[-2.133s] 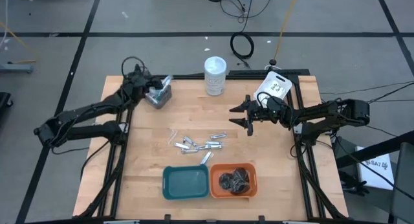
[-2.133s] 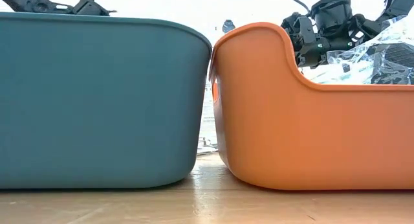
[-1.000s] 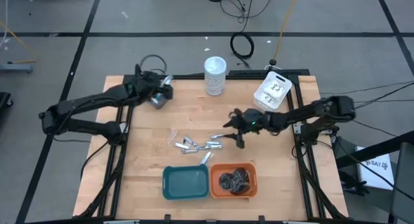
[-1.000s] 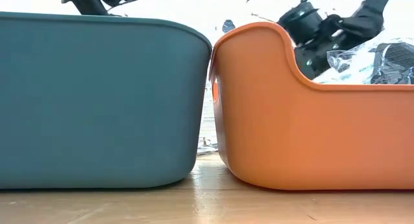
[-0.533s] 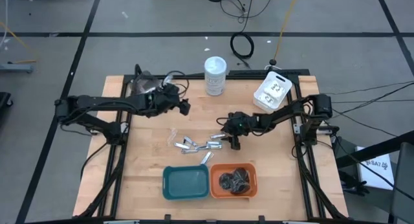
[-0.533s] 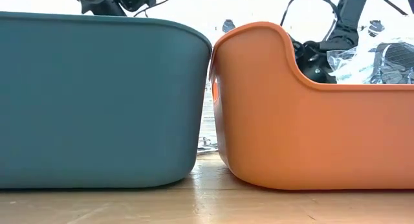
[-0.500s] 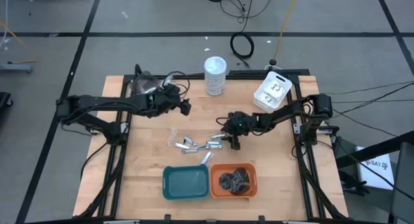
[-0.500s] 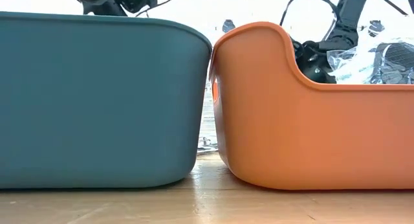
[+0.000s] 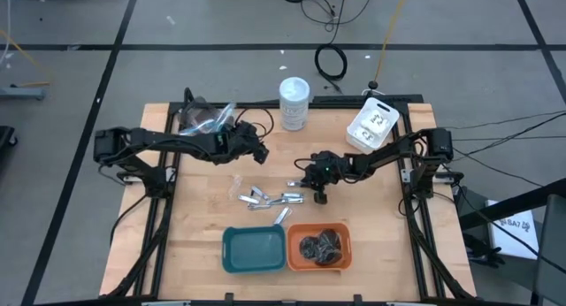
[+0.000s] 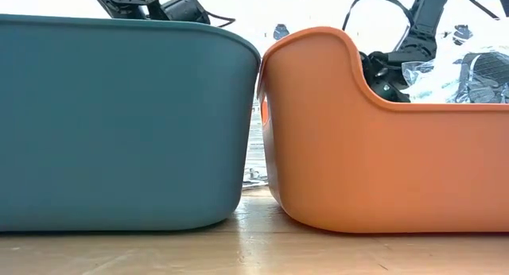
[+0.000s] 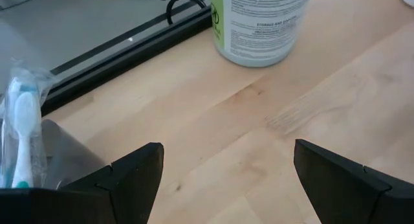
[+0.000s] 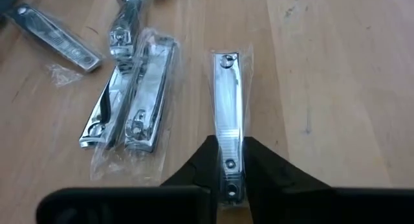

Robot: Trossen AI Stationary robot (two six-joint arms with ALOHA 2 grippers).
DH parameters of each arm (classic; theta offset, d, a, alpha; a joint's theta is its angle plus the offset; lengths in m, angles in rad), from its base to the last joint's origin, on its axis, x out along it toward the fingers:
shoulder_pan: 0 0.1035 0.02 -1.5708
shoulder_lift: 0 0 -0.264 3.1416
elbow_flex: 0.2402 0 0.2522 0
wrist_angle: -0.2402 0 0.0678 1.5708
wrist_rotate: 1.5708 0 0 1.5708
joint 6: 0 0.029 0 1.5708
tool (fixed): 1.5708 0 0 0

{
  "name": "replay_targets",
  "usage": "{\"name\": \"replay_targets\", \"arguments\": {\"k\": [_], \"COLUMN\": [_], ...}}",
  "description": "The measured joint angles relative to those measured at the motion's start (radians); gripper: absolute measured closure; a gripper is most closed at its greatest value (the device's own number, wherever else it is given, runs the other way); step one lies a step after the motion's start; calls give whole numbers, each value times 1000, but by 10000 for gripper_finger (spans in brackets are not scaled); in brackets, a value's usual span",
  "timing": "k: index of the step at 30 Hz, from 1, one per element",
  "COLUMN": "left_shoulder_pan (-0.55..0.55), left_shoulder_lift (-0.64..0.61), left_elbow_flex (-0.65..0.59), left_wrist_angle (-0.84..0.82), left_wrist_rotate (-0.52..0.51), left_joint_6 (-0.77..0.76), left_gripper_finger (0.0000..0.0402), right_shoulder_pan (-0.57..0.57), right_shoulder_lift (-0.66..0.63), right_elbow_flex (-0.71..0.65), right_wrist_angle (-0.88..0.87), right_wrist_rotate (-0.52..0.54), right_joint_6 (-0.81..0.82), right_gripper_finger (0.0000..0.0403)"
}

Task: Pick & Place Travel size toiletries
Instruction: Put the silver nail cutter into the green bin

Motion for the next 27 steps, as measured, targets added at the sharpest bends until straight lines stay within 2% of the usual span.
{"name": "replay_targets", "arguments": {"k": [6, 11, 16, 19, 23, 27], "left_shoulder_pan": [0, 2, 1, 5, 8, -26], "left_shoulder_lift": [4, 4, 4, 4, 4, 4], "left_elbow_flex": [0, 0, 0, 0, -1, -1], "left_wrist_angle": [4, 40, 76, 74, 148, 338], "left_wrist_rotate": [13, 16, 9, 21, 163, 315], "left_joint_6": [7, 18, -1, -10, 13, 102], "left_gripper_finger": [62, 62, 62, 62, 62, 62], "right_shoulder_pan": [-6, -31, -45, -45, -33, -6], "right_shoulder_lift": [-27, -122, -207, -246, -248, -250], "right_elbow_flex": [-4, -6, -58, -117, -201, -247], "right_wrist_angle": [76, 162, 359, 544, 736, 846], "right_wrist_rotate": [0, 7, 9, 94, 221, 342], "right_joint_6": [39, 34, 31, 26, 18, -15], "right_gripper_finger": [367, 367, 367, 367, 367, 367]}}
